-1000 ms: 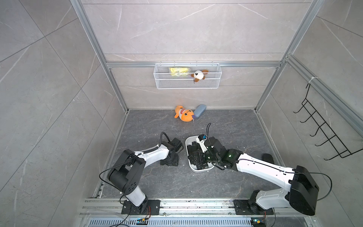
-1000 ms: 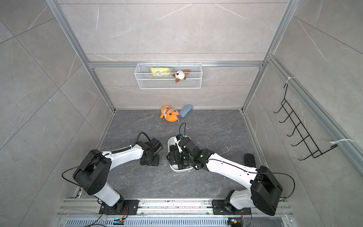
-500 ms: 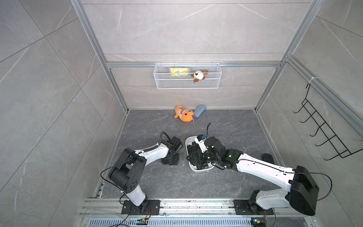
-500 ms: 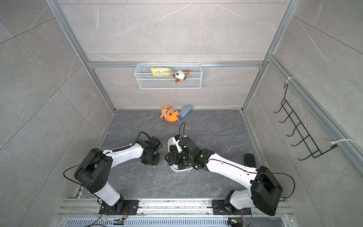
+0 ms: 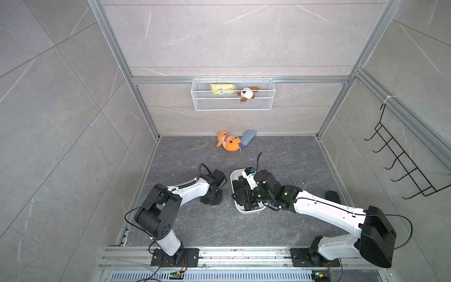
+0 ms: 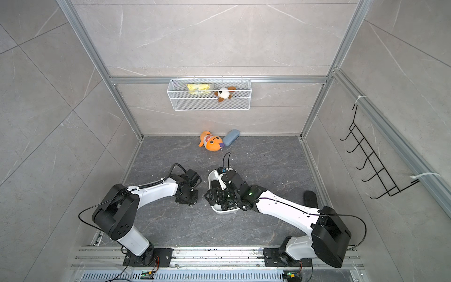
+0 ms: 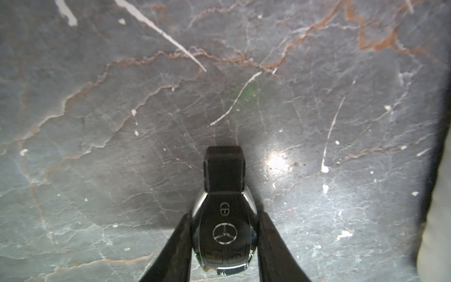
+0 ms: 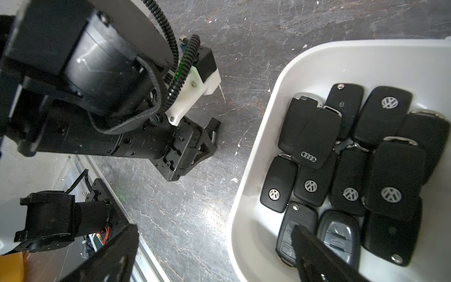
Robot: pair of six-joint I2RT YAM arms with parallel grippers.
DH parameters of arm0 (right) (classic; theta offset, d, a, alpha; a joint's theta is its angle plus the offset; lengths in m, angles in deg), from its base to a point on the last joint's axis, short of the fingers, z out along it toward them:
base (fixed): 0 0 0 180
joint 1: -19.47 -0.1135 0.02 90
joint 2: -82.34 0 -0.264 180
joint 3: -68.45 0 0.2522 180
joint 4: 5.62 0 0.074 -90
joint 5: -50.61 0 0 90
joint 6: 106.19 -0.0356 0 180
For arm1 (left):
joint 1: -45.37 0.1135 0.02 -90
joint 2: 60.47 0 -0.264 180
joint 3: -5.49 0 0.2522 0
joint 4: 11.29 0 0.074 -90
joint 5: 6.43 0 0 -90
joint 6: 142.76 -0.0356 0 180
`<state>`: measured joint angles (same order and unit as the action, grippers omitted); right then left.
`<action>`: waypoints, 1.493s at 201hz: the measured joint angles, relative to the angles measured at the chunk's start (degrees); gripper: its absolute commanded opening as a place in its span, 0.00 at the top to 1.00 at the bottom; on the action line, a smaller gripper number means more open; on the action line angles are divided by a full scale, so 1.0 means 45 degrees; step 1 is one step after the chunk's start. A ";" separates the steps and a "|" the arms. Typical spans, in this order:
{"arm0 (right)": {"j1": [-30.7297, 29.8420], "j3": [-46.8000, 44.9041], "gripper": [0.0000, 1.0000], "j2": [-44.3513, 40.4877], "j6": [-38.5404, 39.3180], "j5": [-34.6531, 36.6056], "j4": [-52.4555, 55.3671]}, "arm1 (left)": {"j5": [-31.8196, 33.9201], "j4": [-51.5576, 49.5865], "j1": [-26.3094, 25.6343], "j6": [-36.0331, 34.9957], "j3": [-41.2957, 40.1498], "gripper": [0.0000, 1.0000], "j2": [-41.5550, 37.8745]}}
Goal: Place the car key into the storage box
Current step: Pick up the car key from the center of the board, then place the car key in the storage box.
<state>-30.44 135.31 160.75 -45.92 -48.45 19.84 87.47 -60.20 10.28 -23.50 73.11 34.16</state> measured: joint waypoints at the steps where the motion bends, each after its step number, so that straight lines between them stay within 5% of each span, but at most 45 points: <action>1: 0.0000 0.0000 0.00 0.0000 0.0000 0.0000 0.0000 | 0.0000 -0.0005 0.0000 0.0015 0.0000 0.70 -0.0005; 66: 0.0000 -0.0355 0.00 -0.0223 -0.0005 0.0185 -0.0097 | 0.0019 -0.1093 -0.0189 0.1239 0.0641 0.69 -0.1389; 133: 0.0000 -0.1234 0.00 -0.1851 -0.0005 0.1039 0.0165 | 0.0792 -0.2429 -0.2186 0.3721 0.2759 0.69 -0.1627; 205: 0.0000 -0.2181 0.01 -0.4119 -0.0010 0.2137 0.1214 | 0.1433 -0.3143 -0.4357 0.5843 0.6518 0.69 0.1841; 300: 0.0083 -0.3274 0.00 -0.6241 -0.0452 0.3031 0.2599 | 0.1039 -0.3070 -0.4624 0.6227 0.8077 0.68 0.4439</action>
<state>-30.07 120.58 132.67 -47.95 -34.81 31.54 92.15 -74.02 -10.53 4.52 109.46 54.14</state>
